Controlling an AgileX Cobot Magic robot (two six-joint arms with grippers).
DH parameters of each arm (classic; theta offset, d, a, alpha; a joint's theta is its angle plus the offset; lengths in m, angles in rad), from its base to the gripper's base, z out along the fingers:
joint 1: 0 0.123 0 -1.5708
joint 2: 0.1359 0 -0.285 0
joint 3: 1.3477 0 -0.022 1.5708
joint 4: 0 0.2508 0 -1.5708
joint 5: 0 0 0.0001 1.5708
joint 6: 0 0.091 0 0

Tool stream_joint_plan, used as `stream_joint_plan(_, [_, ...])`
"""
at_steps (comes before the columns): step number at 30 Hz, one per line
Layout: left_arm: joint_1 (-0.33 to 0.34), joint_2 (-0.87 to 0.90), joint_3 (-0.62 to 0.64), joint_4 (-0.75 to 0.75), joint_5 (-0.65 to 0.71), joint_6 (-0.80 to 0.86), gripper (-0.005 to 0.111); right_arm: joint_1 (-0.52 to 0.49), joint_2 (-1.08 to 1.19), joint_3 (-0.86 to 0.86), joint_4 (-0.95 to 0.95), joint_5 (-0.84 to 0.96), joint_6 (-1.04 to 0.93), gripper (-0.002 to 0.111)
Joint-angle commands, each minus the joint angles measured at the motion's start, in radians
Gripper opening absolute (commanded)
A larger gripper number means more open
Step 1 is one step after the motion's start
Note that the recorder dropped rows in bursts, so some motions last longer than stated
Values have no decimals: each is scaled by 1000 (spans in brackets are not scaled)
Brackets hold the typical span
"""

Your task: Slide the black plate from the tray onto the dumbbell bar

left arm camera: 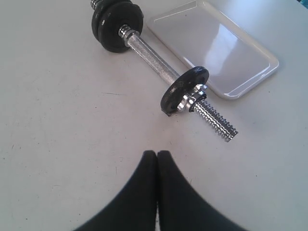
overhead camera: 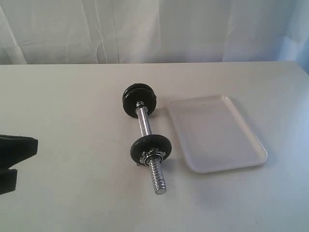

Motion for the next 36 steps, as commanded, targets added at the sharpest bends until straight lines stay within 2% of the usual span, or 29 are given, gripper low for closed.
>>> stream_joint_plan(1, [-5,-8,5,-6,-1,0,0,-38,-170,92,-118,-19,76,0])
stream_joint_plan(9, [-5,-10,5,-6,8,0,0,-181,-221,136,-141,11,113,0])
stream_joint_plan(13, [-5,-10,5,-6,8,0,0,-216,-221,160,-141,-6,129,0])
stream_joint_plan(23, [-5,-10,5,-6,8,0,0,-217,-221,324,-137,-29,220,0])
stream_joint_plan(36, [-5,-10,5,-6,8,0,0,-217,-221,390,-135,-75,194,0])
